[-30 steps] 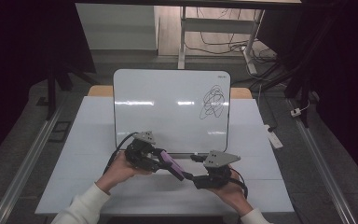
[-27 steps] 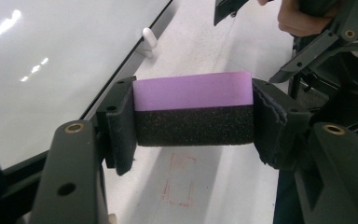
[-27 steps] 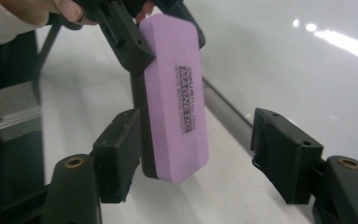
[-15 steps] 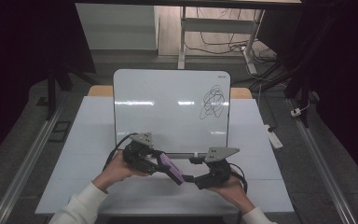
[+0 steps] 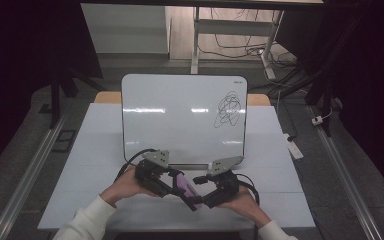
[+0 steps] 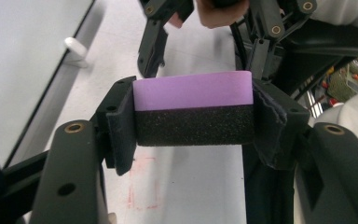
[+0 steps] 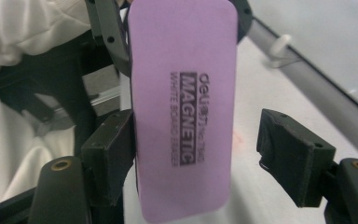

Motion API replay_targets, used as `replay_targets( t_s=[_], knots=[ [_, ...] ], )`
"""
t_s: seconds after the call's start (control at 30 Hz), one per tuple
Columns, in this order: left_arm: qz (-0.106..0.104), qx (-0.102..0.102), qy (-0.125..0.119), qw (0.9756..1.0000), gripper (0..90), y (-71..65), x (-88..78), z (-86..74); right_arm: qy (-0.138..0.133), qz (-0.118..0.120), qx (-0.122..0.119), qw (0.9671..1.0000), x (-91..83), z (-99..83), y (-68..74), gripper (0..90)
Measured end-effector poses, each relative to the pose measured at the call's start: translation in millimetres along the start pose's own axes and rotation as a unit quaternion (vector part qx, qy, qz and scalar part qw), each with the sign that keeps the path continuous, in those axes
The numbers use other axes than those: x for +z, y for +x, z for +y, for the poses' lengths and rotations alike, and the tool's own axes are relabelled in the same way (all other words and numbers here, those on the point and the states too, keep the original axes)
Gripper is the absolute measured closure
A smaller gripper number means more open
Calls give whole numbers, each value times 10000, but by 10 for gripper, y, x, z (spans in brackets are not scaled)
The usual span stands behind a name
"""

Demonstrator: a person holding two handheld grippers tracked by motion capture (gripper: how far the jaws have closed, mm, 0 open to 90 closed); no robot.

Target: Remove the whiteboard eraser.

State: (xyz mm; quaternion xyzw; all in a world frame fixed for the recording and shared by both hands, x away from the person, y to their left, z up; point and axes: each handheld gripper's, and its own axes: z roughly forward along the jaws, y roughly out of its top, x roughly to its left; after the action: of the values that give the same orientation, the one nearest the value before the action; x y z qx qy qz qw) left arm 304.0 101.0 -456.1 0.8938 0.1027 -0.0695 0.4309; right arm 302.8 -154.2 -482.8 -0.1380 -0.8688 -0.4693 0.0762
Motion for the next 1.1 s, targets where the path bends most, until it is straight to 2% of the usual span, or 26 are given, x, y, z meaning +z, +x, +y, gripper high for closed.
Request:
replay_targets(
  t_s=[0.13, 0.3, 0.47, 0.6, 0.63, 0.67, 0.7, 0.73, 0.77, 0.8, 0.83, 0.87, 0.93, 0.97, 1.0, 1.03, 1.07, 1.1],
  knots=[
    [-90, 73, 13, 9999, 388, -16, 19, 5, 43, 305, 22, 9995, 55, -7, -3, 290],
    [-170, 134, 15, 9998, 388, -29, 31, 10, 40, 558, -16, 9984, 90, -16, 13, 370],
    [-198, 156, -56, 9997, 388, -35, 15, 12, -11, 595, -27, 9982, 77, -15, 21, 390],
    [-55, 31, -94, 9999, 383, -31, 3, 17, -90, 493, -37, 9987, 49, -9, 15, 396],
    [23, -63, -117, 9999, 347, -30, 0, 18, -126, 283, -97, 9995, 28, -5, 20, 397],
    [202, -221, -166, 9994, 319, -25, -18, 13, -143, 177, -131, 9997, 16, -3, 24, 397],
    [202, -221, -166, 9994, 299, -25, -18, 13, -143, 177, -131, 9997, 16, -3, 24, 397],
    [327, -323, -214, 9987, 285, -17, -44, 2, -213, -79, -207, 9995, -14, -4, 27, 398],
    [571, -490, -287, 9968, 277, -7, -95, -28, -263, -240, -240, 9991, -30, -6, 29, 397],
    [571, -490, -287, 9968, 269, -7, -95, -28, -263, -240, -240, 9991, -30, -6, 29, 397],
    [695, -590, -323, 9953, 269, -6, -118, -47, -304, -402, -258, 9984, -45, -8, 32, 397],
    [796, -692, -360, 9938, 262, -5, -140, -70, -369, -665, -258, 9968, -70, -12, 36, 397],
    [1029, -857, -352, 9904, 259, -14, -188, -127, -396, -987, -307, 9939, -86, -16, 48, 397],
    [1211, -977, -340, 9872, 256, -36, -228, -194, -414, -1136, -341, 9921, -94, -18, 57, 397],
    [1300, -1057, -348, 9852, 256, -54, -251, -236, -424, -1252, -375, 9905, -101, -19, 61, 398],
    [1300, -1057, -348, 9852, 256, -54, -251, -236, -435, -1399, -397, 9884, -112, -19, 67, 397],
    [1569, -1177, -351, 9800, 256, -104, -312, -341, -469, -1558, -417, 9858, -128, -19, 74, 397],
    [1666, -1212, -354, 9779, 252, -121, -334, -376, -497, -1676, -446, 9836, -143, -19, 77, 397]
  ],
)
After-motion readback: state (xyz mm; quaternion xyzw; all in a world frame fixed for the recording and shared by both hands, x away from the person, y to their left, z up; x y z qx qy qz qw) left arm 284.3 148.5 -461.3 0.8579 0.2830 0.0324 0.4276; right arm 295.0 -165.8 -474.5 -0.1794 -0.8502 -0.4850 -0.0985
